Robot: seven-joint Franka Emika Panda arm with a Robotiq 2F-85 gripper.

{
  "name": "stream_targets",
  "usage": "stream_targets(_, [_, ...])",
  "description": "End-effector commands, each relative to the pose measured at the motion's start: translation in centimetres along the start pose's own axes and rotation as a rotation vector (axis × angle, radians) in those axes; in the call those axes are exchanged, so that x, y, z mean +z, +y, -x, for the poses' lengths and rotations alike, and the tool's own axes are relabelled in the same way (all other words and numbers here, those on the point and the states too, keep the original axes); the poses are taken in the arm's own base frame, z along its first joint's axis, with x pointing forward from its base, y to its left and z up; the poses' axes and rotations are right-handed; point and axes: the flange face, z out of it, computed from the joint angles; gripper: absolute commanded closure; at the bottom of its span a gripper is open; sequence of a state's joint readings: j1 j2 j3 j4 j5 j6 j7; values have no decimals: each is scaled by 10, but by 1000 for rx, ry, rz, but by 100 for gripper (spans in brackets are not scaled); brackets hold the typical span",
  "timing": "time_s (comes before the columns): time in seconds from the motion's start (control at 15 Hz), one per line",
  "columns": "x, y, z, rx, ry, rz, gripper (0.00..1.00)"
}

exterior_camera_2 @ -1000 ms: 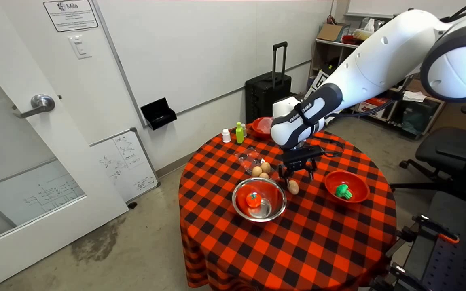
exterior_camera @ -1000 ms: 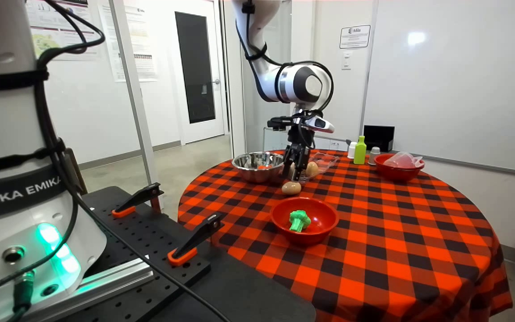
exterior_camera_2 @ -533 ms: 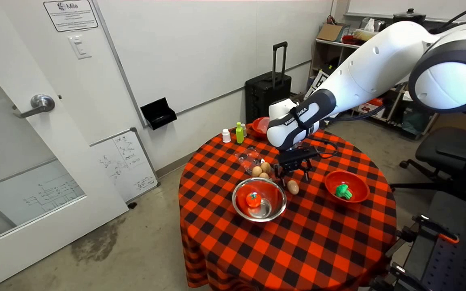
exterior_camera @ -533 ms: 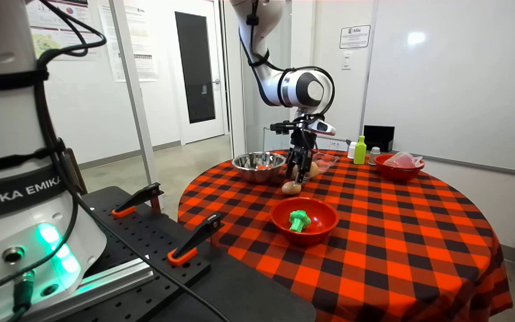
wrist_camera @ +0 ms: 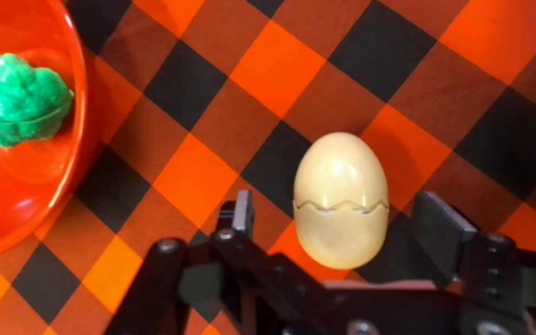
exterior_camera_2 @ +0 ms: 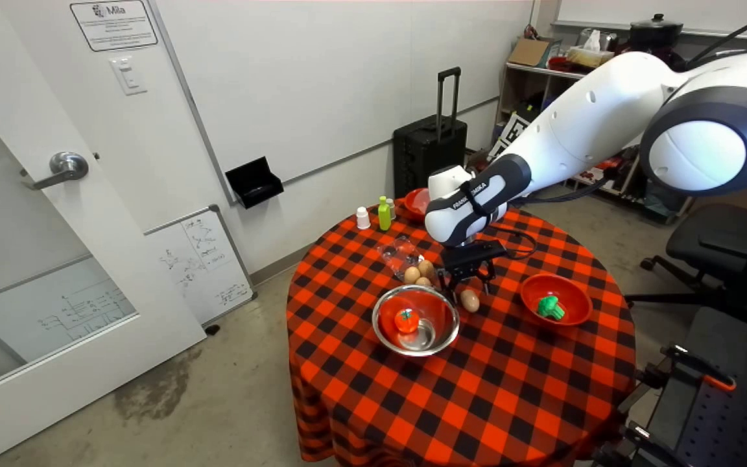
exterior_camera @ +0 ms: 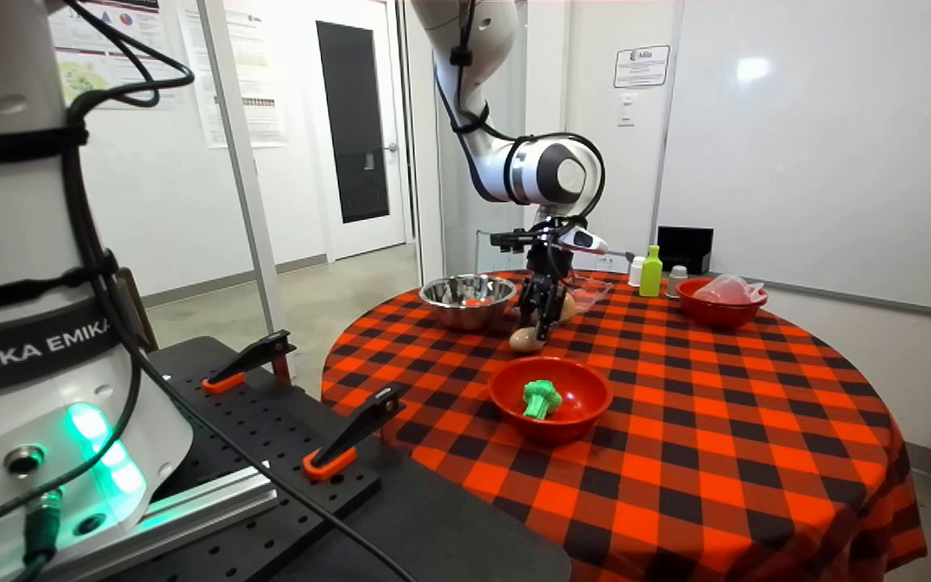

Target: Pick up the egg from the table and place it in the red bowl

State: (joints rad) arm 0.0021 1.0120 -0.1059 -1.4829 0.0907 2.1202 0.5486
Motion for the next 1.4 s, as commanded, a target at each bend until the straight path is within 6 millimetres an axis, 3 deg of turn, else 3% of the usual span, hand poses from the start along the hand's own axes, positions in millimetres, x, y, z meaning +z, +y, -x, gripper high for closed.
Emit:
stream_targets(0.0, [2, -6, -7, -1, -21, -12, 45])
stream_targets(0.27, [6, -5, -9, 0, -28, -8, 77])
stream_targets(0.53, [4, -1, -9, 4, -35, -8, 77])
stream_targets(0.73, [-11, 9, -8, 14, -34, -39, 77])
stream_targets(1.0, [-44, 42, -4, 47, -20, -109, 77])
stream_targets(1.33, [-89, 101, 17, 103, -9, -150, 77])
